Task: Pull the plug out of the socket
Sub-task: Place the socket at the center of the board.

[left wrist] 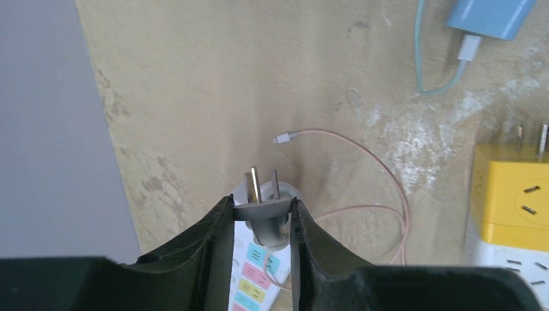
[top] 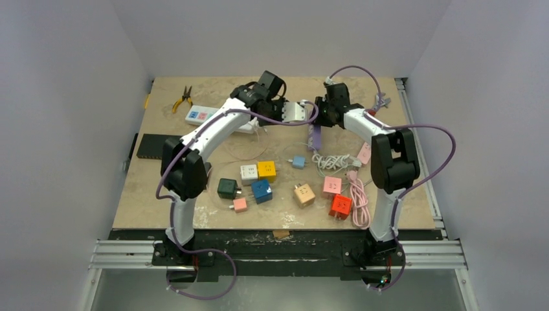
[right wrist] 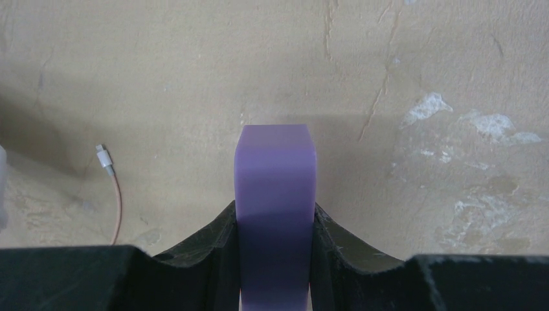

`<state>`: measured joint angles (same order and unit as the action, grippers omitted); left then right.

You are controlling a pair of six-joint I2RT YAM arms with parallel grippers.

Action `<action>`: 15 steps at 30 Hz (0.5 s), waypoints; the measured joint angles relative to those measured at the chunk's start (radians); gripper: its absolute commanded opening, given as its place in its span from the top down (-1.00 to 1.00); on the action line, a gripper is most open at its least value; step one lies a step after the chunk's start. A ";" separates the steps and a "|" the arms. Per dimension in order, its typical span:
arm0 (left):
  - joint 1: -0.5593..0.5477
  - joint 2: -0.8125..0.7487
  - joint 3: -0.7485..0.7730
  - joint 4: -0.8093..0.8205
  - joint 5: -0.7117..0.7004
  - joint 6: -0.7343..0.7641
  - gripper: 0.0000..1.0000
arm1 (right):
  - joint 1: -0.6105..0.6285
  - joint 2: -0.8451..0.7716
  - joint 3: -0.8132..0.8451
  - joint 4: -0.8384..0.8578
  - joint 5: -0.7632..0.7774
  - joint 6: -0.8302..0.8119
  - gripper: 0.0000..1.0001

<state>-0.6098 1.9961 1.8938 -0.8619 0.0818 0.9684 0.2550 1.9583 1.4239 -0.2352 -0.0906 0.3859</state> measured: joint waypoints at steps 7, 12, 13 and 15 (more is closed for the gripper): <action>0.021 0.205 0.376 -0.067 -0.052 -0.032 1.00 | -0.021 0.145 0.201 -0.051 0.068 0.002 1.00; 0.031 0.243 0.412 -0.052 -0.095 -0.031 0.79 | -0.042 0.223 0.294 -0.070 0.148 0.026 0.56; 0.032 0.246 0.412 -0.048 -0.106 -0.029 0.69 | -0.045 0.236 0.306 -0.075 0.157 0.035 0.28; 0.032 0.257 0.412 -0.043 -0.123 -0.023 0.54 | -0.048 0.259 0.329 -0.085 0.168 0.043 -0.06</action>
<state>-0.5781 2.2536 2.3062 -0.9047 -0.0410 0.9451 0.2070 2.2169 1.7527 -0.3199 0.0776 0.4286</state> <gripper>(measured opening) 0.294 0.347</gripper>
